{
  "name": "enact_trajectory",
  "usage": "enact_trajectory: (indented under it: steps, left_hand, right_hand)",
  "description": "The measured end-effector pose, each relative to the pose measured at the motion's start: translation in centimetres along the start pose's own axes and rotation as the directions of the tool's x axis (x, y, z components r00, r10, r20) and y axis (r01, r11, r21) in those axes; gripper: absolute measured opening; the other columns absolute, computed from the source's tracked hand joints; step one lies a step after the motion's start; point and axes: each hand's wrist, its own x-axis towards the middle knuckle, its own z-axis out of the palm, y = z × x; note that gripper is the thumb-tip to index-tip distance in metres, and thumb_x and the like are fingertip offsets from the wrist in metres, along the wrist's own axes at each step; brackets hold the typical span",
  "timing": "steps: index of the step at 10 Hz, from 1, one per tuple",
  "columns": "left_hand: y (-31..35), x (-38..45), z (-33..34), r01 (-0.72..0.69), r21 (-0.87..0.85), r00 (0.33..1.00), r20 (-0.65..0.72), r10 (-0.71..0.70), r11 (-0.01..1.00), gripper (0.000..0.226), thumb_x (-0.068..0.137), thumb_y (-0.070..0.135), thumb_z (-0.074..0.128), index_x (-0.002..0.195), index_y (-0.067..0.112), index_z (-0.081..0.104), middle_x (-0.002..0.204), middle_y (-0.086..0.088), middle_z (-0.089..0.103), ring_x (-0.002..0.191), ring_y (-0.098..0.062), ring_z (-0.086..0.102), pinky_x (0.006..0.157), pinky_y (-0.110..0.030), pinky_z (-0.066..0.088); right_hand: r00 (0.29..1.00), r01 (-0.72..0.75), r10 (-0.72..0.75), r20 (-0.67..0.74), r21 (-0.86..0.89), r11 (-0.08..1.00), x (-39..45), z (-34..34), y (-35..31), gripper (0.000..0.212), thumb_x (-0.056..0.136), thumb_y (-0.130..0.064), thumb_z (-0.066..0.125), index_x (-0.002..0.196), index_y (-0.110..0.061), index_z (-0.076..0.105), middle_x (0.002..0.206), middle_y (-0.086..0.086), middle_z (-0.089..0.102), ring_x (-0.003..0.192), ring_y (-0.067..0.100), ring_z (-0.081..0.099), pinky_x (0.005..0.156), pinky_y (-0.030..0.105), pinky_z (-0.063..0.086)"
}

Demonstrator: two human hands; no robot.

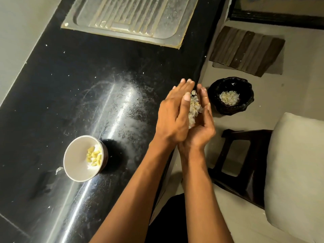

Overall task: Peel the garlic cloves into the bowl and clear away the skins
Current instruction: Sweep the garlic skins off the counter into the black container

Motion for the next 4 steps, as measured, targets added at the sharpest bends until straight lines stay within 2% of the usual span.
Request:
enact_trajectory:
  steps: [1,2,3,4]
  left_hand:
    - [0.1,-0.4,0.1,-0.035,0.01,0.999,0.036,0.034,0.999,0.044,0.108,0.017,0.034,0.143,0.002,0.056,0.149,-0.013,0.055,0.149,-0.019,0.04,0.125,-0.033,0.027]
    - [0.9,-1.0,0.9,-0.067,0.063,0.993,0.104,0.06,0.996,0.047,0.108,0.019,0.032,0.145,0.0,0.053,0.152,-0.014,0.051,0.15,-0.022,0.036,0.125,-0.04,0.026]
    - [1.5,-1.3,1.4,-0.068,0.087,0.991,0.118,0.058,0.994,0.051,0.106,0.023,0.029,0.146,-0.001,0.051,0.154,-0.016,0.048,0.151,-0.024,0.035,0.124,-0.043,0.025]
    - [1.3,-1.3,1.5,-0.106,0.117,0.989,0.113,0.093,0.987,0.058,0.105,0.031,0.025,0.146,-0.001,0.05,0.155,-0.016,0.047,0.152,-0.024,0.033,0.125,-0.042,0.023]
  right_hand:
    - [0.996,-0.083,0.084,-0.015,0.059,0.995,0.0,0.0,-0.2,0.05,0.099,-0.021,0.044,0.143,0.003,0.05,0.145,0.015,0.058,0.145,0.029,0.047,0.124,0.042,0.032]
    - [0.988,-0.154,0.157,-0.013,0.125,0.98,0.0,-0.1,-0.7,0.04,0.099,-0.022,0.047,0.131,-0.005,0.064,0.14,0.012,0.063,0.137,0.024,0.055,0.116,0.037,0.042]
    - [0.972,-0.226,0.235,-0.016,0.225,0.948,-0.3,0.1,-1.1,0.039,0.098,-0.02,0.044,0.121,-0.005,0.072,0.133,0.011,0.068,0.125,0.02,0.065,0.099,0.032,0.056]
    - [0.975,-0.204,0.219,-0.046,0.222,0.953,-0.3,-0.1,-1.5,0.039,0.103,-0.014,0.04,0.126,-0.001,0.068,0.129,0.005,0.069,0.123,0.016,0.066,0.097,0.027,0.056]
